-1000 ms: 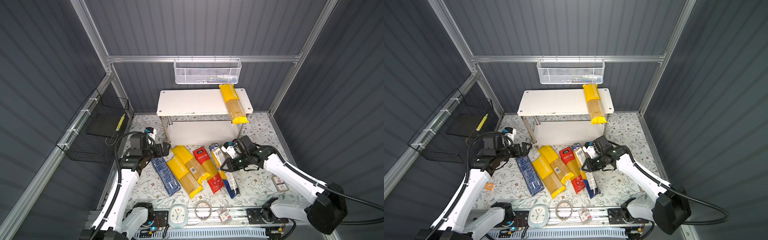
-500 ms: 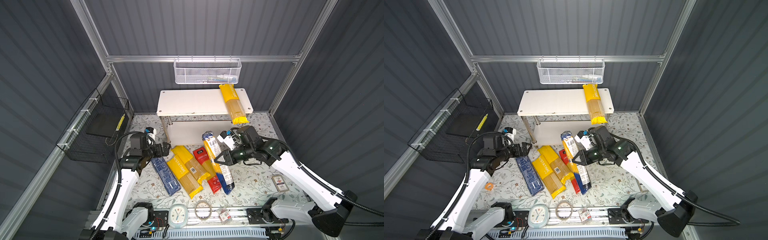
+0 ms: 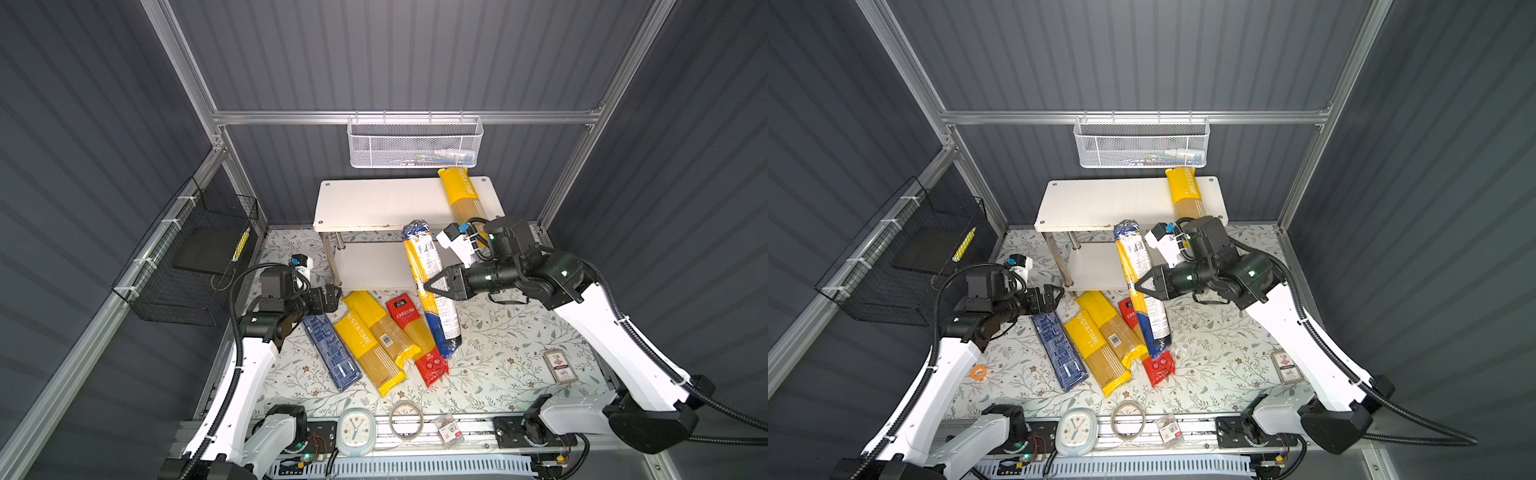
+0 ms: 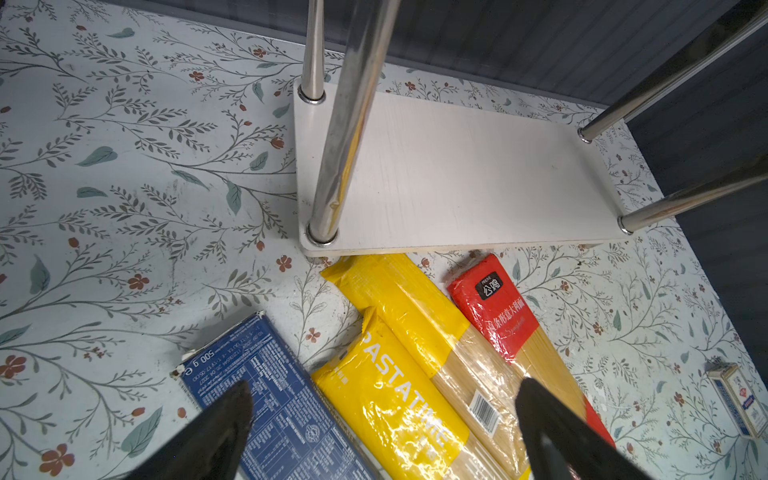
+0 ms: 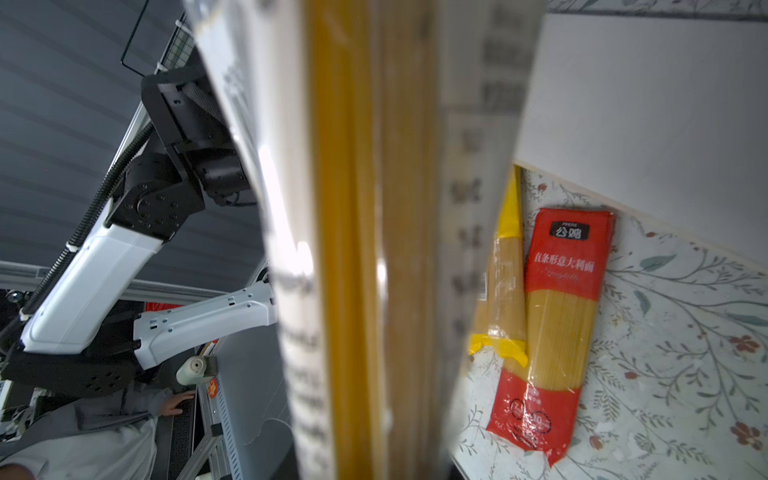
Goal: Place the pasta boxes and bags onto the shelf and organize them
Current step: 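Carry the clear bag up over the top shelf with the right gripper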
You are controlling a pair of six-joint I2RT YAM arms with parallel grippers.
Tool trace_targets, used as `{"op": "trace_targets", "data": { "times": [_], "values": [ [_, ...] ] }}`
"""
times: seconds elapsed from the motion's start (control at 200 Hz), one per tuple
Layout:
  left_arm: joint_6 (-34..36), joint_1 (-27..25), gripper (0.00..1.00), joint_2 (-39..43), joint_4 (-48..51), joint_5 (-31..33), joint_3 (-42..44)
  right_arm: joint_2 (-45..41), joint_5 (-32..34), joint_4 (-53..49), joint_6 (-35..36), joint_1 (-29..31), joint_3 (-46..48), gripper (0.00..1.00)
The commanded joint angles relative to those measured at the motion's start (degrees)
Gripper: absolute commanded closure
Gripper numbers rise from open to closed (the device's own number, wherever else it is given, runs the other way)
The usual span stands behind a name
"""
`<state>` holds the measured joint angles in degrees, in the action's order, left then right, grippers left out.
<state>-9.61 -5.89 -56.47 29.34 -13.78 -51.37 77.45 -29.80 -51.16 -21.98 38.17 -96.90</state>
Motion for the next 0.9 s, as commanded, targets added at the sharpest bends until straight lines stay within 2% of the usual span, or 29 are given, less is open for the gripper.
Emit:
{"op": "trace_targets", "data": {
  "times": [0.0, 0.355, 0.655, 0.76, 0.895],
  "values": [
    [0.3, 0.2, 0.0, 1.0, 0.9, -1.0, -0.7, 2.8, 2.4, 2.9, 2.5, -0.9, -7.7, 0.82],
    [0.4, 0.2, 0.0, 1.3, 1.0, -0.7, -0.7, 13.8, 8.2, 1.0, 4.4, -6.2, -24.1, 0.83],
    [0.2, 0.2, 0.0, 1.4, 0.9, -1.7, -0.6, 20.8, 6.0, 6.2, 2.1, -10.1, -30.9, 0.83],
    [-0.1, 0.3, 0.0, 1.9, -0.6, -4.6, -0.4, 23.3, 7.0, 5.5, 2.5, -10.3, -33.9, 0.83],
    [-8.1, 0.2, 0.0, 2.7, -9.9, -16.7, 1.2, 26.0, 5.9, 5.6, 1.8, -11.4, -36.3, 0.81]
  ]
}}
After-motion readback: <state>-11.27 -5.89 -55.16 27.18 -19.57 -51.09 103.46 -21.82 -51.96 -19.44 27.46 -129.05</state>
